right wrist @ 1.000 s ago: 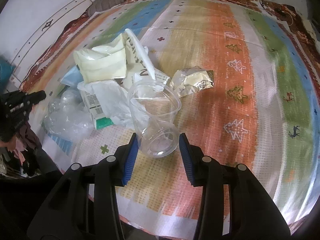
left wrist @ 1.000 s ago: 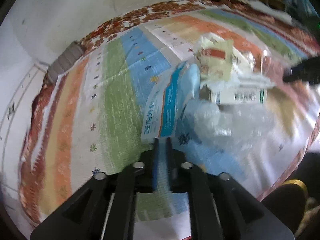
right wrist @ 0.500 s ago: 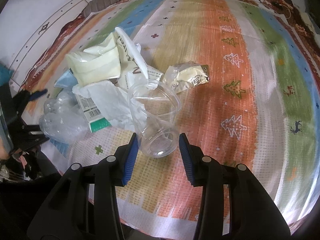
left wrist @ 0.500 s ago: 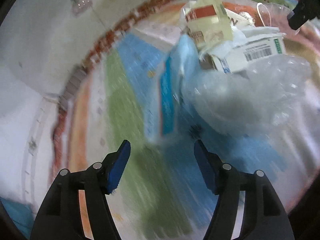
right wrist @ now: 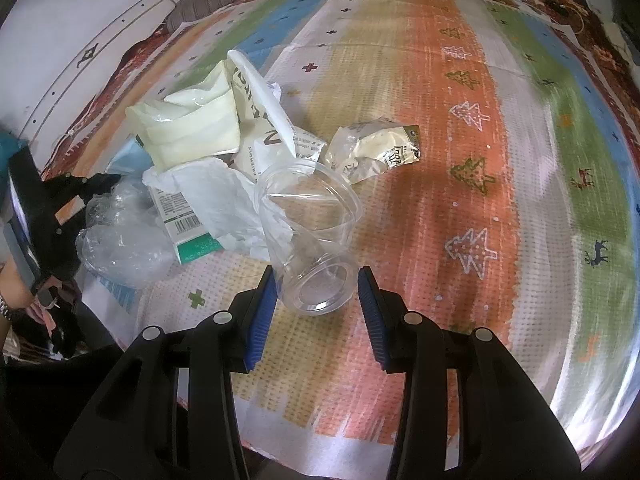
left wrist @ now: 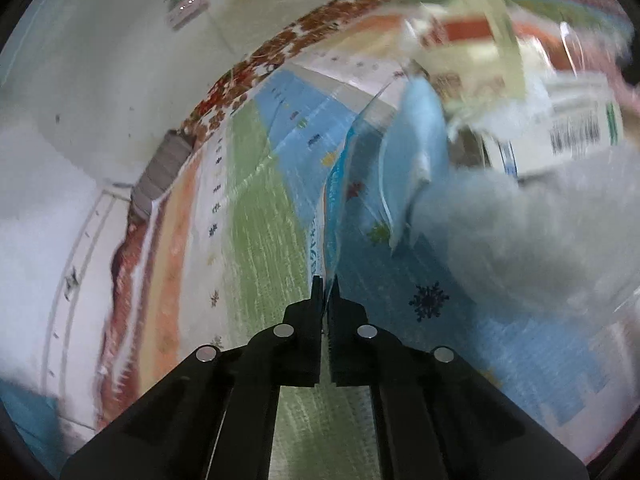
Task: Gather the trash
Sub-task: 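Close right gripper on the clear cup while left gripper grasps the blue packet, then lift the clear cup with right gripper while left lifts the blue packet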
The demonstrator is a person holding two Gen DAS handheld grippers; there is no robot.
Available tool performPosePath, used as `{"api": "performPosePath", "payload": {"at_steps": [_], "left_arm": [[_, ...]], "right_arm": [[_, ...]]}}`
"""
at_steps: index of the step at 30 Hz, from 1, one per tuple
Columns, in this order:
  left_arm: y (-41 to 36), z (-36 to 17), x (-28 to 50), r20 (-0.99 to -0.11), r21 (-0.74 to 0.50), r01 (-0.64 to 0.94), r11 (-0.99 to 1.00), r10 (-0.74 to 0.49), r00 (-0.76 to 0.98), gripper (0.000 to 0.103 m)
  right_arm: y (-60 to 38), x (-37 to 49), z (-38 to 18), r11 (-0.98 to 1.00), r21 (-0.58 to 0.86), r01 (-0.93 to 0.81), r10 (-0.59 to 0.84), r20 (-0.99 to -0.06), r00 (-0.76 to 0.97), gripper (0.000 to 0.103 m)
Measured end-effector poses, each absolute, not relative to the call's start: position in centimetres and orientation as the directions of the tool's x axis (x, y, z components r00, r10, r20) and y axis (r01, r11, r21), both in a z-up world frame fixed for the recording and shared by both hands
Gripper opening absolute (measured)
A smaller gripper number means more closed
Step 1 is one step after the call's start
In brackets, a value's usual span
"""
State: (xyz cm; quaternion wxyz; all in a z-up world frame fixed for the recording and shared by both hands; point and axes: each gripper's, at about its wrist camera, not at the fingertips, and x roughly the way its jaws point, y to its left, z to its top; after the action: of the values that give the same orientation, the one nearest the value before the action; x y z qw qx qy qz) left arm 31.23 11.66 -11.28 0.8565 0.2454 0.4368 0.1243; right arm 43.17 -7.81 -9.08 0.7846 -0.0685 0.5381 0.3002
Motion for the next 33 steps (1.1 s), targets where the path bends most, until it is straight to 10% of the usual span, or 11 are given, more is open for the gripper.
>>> {"api": "performPosePath", "payload": {"at_steps": [9, 33], "left_arm": [[13.0, -8.0, 30.4, -0.773, 0.248, -0.114, 0.962, 0.268, 0.575, 0.000], [11.4, 1.7, 23.8, -0.747, 0.044, -0.193, 0.980, 0.161, 0.646, 0.000]], "right_arm": [[-7.8, 42.4, -7.7, 0.808, 0.209, -0.551, 0.405, -0.876, 0.261, 0.039], [-9.2, 36.4, -1.5, 0.813, 0.206, -0.544, 0.444, -0.825, 0.351, 0.038]]}}
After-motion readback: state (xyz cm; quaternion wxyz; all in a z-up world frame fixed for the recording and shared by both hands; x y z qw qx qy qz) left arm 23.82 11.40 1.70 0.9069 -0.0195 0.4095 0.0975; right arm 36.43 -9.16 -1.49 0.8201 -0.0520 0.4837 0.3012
